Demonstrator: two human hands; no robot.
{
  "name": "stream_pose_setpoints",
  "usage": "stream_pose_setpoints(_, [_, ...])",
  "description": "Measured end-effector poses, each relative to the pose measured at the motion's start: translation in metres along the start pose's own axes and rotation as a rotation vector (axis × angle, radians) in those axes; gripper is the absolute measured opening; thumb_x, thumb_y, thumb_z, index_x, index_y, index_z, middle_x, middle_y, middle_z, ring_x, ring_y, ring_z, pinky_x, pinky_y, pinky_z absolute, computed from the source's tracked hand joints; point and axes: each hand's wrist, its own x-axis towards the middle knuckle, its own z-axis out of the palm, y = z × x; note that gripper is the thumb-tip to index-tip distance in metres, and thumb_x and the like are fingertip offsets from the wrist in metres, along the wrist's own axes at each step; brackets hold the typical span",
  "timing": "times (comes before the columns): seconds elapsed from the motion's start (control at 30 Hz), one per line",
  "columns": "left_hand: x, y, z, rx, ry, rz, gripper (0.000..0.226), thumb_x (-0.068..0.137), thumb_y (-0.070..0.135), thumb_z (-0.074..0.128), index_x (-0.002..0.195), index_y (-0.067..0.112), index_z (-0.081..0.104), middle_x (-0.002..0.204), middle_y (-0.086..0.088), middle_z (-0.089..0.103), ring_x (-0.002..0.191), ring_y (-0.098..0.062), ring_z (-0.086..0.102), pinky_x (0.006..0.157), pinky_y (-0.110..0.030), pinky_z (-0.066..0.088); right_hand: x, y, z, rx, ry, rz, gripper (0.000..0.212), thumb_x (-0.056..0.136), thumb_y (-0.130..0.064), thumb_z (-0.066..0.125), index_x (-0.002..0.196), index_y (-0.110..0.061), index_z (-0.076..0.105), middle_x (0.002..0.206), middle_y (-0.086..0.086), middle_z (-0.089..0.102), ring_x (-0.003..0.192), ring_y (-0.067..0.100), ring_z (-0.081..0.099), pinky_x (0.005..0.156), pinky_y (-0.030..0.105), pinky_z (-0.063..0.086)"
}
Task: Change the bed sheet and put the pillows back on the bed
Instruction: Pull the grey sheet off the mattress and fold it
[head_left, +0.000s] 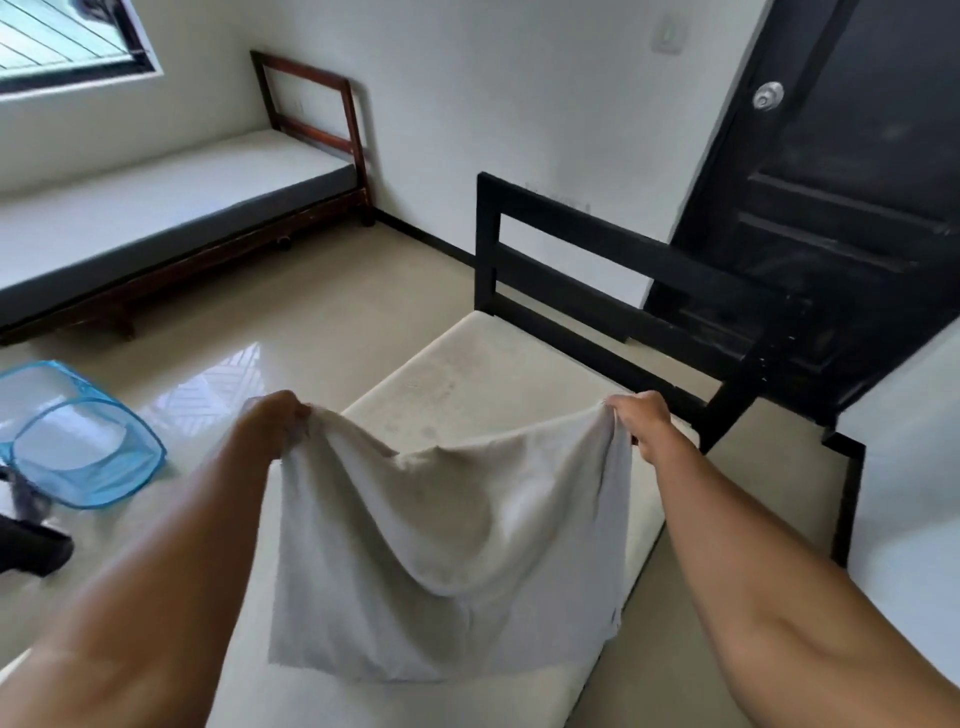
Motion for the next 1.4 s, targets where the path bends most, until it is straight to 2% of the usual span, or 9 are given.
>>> stream_pose_setpoints(0.1, [0.009, 0.051, 0.068, -0.011, -0.037, 0.16, 0.015, 0.087, 0.003, 0.067, 0.08, 0.011, 0.056, 0.086, -0.011, 0.059, 0.056, -0.018, 0.056, 0.051, -0.025, 0.047, 0.043, -0.041, 0.023, -0.062, -0.06, -0.107, 0.049, 0.091, -0.024, 0.072, 0.131, 0.002, 0.063, 0.128, 0.019, 0.066, 0.106, 0.031, 0.064, 0.083, 0.032, 0.047])
stream_pose_setpoints(0.27, [0.009, 0.126, 0.127, -0.086, -0.066, 0.325, 0.015, 0.076, 0.007, 0.071, 0.066, 0.013, 0.063, 0.068, -0.005, 0.06, 0.059, -0.018, 0.057, 0.05, -0.019, 0.044, 0.072, -0.13, 0.04, -0.042, -0.024, -0.283, 0.038, 0.096, -0.019, 0.061, 0.128, 0.001, 0.065, 0.124, 0.016, 0.067, 0.106, 0.028, 0.063, 0.084, 0.03, 0.048])
stream_pose_setpoints(0.53, [-0.005, 0.152, 0.129, -0.304, -0.087, 0.368, 0.017, 0.067, 0.005, 0.061, 0.079, 0.014, 0.07, 0.089, -0.009, 0.067, 0.086, -0.025, 0.062, 0.073, -0.035, 0.052, 0.077, -0.168, 0.024, 0.167, 0.202, -0.313, 0.037, 0.094, -0.026, 0.051, 0.105, 0.002, 0.072, 0.1, 0.012, 0.07, 0.096, 0.029, 0.065, 0.073, 0.03, 0.048])
stream_pose_setpoints(0.63, [-0.006, 0.104, 0.129, -0.304, -0.072, 0.297, 0.023, 0.077, 0.015, 0.067, 0.1, 0.011, 0.066, 0.094, -0.004, 0.064, 0.094, -0.024, 0.061, 0.083, -0.042, 0.053, 0.071, -0.115, 0.03, 0.184, 0.299, -0.257, 0.045, 0.094, -0.034, 0.051, 0.11, 0.002, 0.071, 0.11, 0.017, 0.072, 0.104, 0.033, 0.067, 0.09, 0.042, 0.055])
stream_pose_setpoints(0.7, [0.006, 0.051, 0.132, -0.265, -0.06, 0.262, 0.016, 0.083, 0.021, 0.073, 0.092, 0.013, 0.063, 0.09, -0.003, 0.062, 0.089, -0.022, 0.059, 0.084, -0.042, 0.051, 0.067, -0.056, 0.04, 0.183, 0.366, -0.199, 0.046, 0.091, -0.04, 0.057, 0.106, 0.001, 0.072, 0.103, 0.015, 0.071, 0.099, 0.033, 0.066, 0.086, 0.041, 0.054])
stream_pose_setpoints(0.87, [0.078, -0.16, 0.144, -0.114, 0.006, 0.089, 0.005, 0.089, 0.012, 0.068, 0.091, 0.007, 0.068, 0.083, -0.007, 0.061, 0.082, -0.023, 0.057, 0.077, -0.04, 0.05, 0.069, 0.158, 0.093, -0.02, 0.403, 0.031, 0.06, 0.077, -0.048, 0.056, 0.103, 0.004, 0.073, 0.103, 0.025, 0.073, 0.101, 0.043, 0.066, 0.083, 0.041, 0.052])
stream_pose_setpoints(1.07, [0.119, -0.411, 0.122, 0.146, 0.095, -0.145, 0.02, 0.089, 0.016, 0.07, 0.102, 0.002, 0.069, 0.09, -0.012, 0.064, 0.089, -0.026, 0.061, 0.079, -0.04, 0.051, 0.028, 0.41, 0.139, -0.202, 0.278, 0.303, 0.046, 0.091, -0.041, 0.069, 0.101, 0.003, 0.073, 0.102, 0.023, 0.073, 0.095, 0.038, 0.068, 0.078, 0.038, 0.049])
stream_pose_setpoints(1.23, [0.094, -0.451, 0.095, 0.283, 0.263, -0.164, 0.008, 0.088, 0.01, 0.061, 0.091, 0.004, 0.065, 0.083, -0.014, 0.059, 0.083, -0.027, 0.061, 0.072, -0.034, 0.045, -0.015, 0.466, 0.128, -0.174, 0.363, 0.367, 0.04, 0.093, -0.03, 0.063, 0.102, 0.009, 0.07, 0.101, 0.022, 0.07, 0.092, 0.034, 0.063, 0.072, 0.033, 0.039])
stream_pose_setpoints(1.4, [0.082, -0.452, 0.061, 0.283, 0.474, -0.33, 0.039, 0.087, 0.008, 0.061, 0.123, -0.006, 0.062, 0.119, -0.024, 0.066, 0.105, -0.038, 0.067, 0.08, -0.032, 0.052, -0.041, 0.482, 0.1, -0.243, 0.531, 0.443, 0.046, 0.087, -0.032, 0.049, 0.094, 0.009, 0.071, 0.095, 0.03, 0.071, 0.089, 0.044, 0.068, 0.075, 0.044, 0.053])
